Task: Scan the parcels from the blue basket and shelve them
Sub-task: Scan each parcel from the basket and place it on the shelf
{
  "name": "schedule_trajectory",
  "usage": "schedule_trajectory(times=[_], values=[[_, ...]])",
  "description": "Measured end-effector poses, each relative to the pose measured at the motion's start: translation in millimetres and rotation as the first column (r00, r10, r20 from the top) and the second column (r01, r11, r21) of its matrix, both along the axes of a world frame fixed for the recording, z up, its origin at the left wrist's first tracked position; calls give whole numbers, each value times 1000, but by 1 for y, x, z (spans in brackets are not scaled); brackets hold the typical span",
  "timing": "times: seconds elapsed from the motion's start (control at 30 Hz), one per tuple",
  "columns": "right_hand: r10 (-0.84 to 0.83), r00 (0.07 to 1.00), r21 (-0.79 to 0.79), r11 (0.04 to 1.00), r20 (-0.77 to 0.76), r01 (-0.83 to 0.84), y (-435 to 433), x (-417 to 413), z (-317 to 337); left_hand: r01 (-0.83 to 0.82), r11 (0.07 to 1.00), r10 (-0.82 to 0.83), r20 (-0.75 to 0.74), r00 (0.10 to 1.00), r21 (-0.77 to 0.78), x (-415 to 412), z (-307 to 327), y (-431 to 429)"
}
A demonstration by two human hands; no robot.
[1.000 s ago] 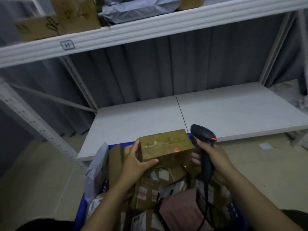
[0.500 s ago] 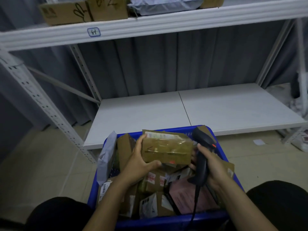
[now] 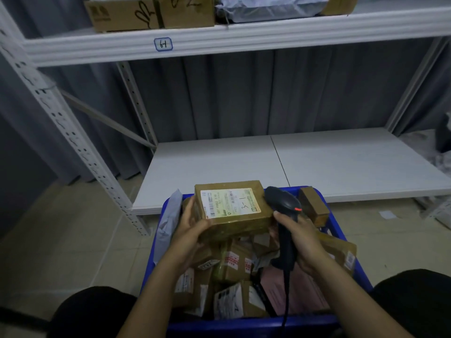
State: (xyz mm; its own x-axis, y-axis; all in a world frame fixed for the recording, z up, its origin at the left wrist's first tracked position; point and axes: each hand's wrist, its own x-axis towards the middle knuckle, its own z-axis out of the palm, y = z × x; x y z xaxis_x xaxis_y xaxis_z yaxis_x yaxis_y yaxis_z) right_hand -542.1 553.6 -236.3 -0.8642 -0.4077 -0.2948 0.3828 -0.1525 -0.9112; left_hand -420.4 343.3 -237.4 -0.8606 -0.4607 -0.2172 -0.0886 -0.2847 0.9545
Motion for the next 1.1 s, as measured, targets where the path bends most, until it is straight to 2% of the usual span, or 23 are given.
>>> schedule_trajectory(times=[0.1,0.2,0.3,0.43,0.63,0.83,1.1], values=[[80,996,88,993,-44,-76,-4,-4,6,20,1000,-20,18,1000,-6,8,4,-10],[198,968,221,962,-152,-162,-7,2,19,-73,992,76,29,997,-106,12,13,-32],[355,883,413,886,-308,-212,-9,8,32,-136,950,160,61,985,-282,20,15,-66],[567,726,579,764,-389,-286,-16,14,43,-148,916,203,112,973,-374,32,11,-94],[674,623,635,692,-397,-344,-23,22,45,-124,903,205,157,966,-411,40,-3,-100],[715,578,661,657,-394,-362,-23,25,50,-118,907,190,144,971,-405,41,-2,-98],[701,597,628,677,-391,-384,-22,25,53,-106,901,179,138,974,-420,41,5,-92]])
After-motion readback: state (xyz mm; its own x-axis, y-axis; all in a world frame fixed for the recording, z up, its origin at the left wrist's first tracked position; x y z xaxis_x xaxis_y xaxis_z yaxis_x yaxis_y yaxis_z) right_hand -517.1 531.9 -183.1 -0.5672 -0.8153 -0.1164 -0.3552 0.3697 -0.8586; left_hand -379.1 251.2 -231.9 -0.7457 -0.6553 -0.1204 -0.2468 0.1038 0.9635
